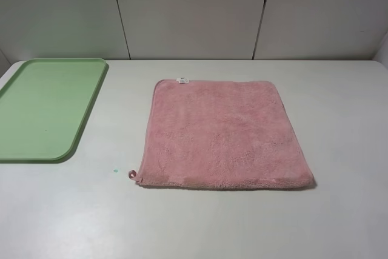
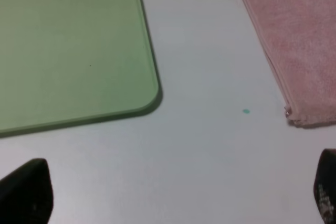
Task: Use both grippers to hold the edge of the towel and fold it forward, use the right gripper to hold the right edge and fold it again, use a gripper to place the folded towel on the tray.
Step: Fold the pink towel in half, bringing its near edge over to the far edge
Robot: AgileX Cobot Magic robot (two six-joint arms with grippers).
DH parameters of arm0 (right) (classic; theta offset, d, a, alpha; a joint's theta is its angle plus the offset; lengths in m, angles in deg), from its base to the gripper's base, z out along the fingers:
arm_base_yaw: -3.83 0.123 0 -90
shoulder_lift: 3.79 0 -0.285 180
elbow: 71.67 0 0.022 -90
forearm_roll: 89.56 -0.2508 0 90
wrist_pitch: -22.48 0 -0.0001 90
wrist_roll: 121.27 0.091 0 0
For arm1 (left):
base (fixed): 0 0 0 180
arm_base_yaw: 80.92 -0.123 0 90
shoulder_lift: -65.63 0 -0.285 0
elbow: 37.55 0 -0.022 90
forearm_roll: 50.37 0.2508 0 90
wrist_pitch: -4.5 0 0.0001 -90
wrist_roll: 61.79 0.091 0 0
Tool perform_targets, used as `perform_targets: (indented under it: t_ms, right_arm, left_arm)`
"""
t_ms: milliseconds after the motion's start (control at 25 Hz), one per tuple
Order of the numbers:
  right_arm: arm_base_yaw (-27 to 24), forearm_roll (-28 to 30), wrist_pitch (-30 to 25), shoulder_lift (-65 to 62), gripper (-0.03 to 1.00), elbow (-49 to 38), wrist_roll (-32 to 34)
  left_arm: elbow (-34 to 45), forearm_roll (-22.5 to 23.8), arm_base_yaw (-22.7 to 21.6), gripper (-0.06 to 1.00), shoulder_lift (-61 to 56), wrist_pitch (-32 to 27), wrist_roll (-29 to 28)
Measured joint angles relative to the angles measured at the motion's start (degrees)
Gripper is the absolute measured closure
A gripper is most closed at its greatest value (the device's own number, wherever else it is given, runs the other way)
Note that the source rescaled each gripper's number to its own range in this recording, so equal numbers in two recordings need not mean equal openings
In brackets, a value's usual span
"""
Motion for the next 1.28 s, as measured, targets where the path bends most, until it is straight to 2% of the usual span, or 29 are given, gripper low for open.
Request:
perform_targets:
  t_ms: [840,1280]
  right_arm:
    - [0.20,-0.17,0.04,0.00,-0.03,0.00,0.00]
    - [8.09,-0.68,0.30,9.91,-0.03,3.05,-1.80]
  left_arm:
    - [0.00,0.00,0.25,-0.06,0.10,0.00,0.00]
    - [-1.49,0.06,8.81,-0.06,13.38,-0.19,1.19]
